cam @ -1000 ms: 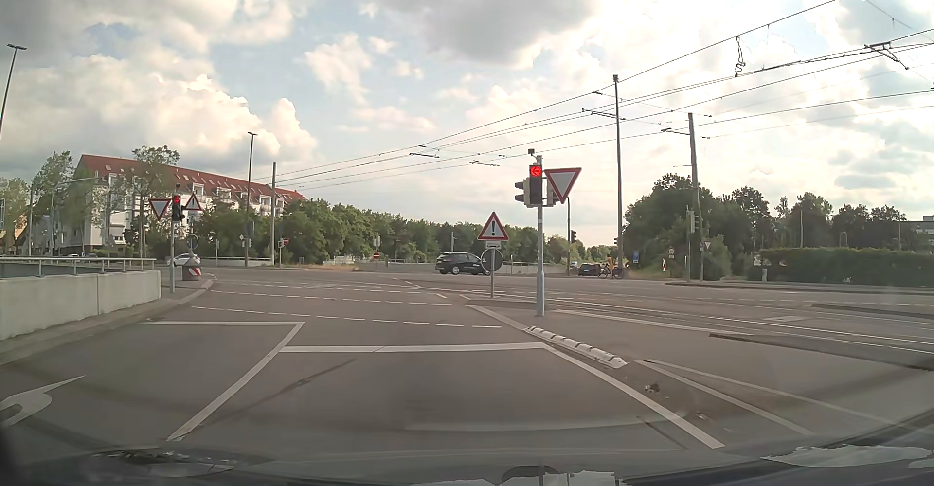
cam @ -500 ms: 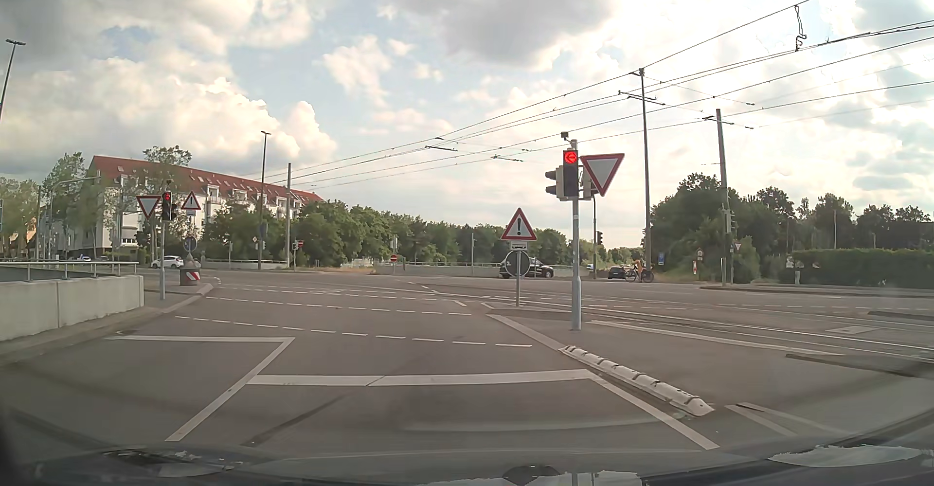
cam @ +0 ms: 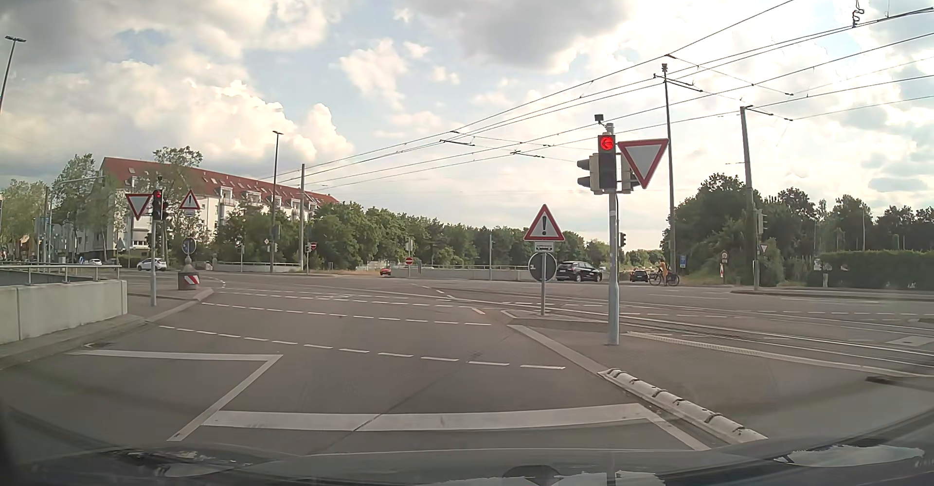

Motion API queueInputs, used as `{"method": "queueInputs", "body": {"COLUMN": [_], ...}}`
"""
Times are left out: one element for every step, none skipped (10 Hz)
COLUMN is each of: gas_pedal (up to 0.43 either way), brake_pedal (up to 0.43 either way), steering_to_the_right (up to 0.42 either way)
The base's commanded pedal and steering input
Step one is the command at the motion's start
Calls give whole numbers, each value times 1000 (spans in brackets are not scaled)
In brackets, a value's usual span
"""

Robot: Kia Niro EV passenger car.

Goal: Follow the waypoints while adhering to traffic rules and regulations

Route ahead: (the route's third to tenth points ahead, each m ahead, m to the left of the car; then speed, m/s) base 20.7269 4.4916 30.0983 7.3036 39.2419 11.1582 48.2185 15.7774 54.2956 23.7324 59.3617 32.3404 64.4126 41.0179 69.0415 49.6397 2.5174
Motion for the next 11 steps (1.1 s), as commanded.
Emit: {"method": "queueInputs", "body": {"gas_pedal": [0, 0, 0, 0, 0, 0, 0, 0, 0, 79, 319], "brake_pedal": [220, 213, 201, 183, 177, 98, 0, 0, 0, 0, 0], "steering_to_the_right": [-79, -80, -79, -80, -79, -79, -80, -82, -84, -85, -85]}}
